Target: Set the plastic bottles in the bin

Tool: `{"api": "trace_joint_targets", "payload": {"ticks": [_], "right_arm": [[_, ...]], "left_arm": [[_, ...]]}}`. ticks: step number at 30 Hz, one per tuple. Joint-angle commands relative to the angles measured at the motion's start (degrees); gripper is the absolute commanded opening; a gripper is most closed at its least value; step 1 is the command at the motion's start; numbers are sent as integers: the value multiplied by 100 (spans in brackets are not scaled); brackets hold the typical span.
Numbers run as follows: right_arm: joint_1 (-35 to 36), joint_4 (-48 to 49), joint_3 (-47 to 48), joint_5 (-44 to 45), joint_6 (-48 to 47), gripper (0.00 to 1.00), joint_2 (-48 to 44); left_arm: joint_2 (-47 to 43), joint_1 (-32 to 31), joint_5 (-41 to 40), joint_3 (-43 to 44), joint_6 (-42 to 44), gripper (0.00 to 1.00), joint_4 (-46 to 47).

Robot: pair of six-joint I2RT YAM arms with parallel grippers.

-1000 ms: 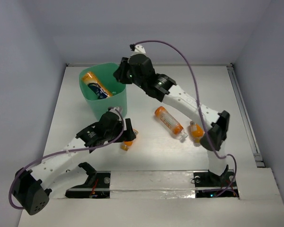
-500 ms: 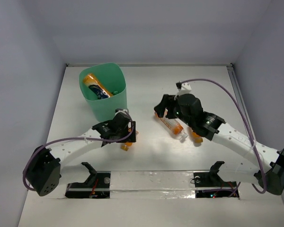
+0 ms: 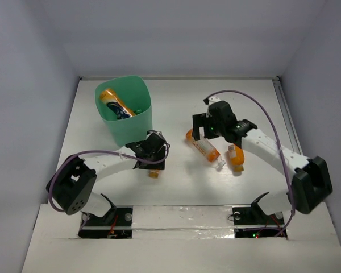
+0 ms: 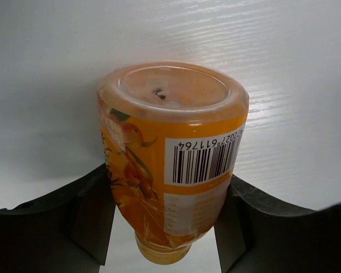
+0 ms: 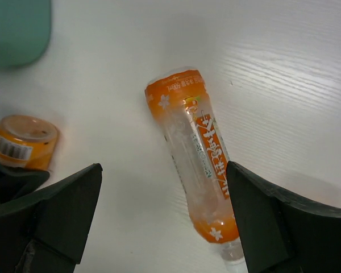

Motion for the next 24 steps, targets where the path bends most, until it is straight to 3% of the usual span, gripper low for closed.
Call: {"api": "trace_joint_targets", "payload": {"ticks": [1, 9, 12, 15, 16, 19, 21, 24], "right_arm": [[-5, -606, 512, -492, -692, 95, 684], [-58, -633, 995, -386, -737, 96, 1915], [-58, -598, 1048, -596, -632, 90, 2171], [-58, -484, 979, -685, -500, 77, 2321], [-58, -467, 944, -659, -447, 66, 2339], [-58, -414, 882, -597, -324, 56, 2260], [-58, -361, 811, -650, -254, 49, 1988], [-58, -422, 907, -676, -96, 48, 1435]], "left_arm": [[-164, -26, 76, 273, -105, 42, 113], [-1822, -79, -10, 1246, -571, 35, -764], [-2317, -79, -177, 1818, -616, 35, -968], [-2205, -18, -625, 2951, -371, 35, -1502], [-2116, -17, -905, 3598, -265, 35, -1600], [-1686, 333, -1214, 4655, 244, 36, -1741], [-1353, 875, -1128, 4957, 587, 36, -1637], [-1150, 1658, -1031, 4950, 956, 36, -1260]]}}
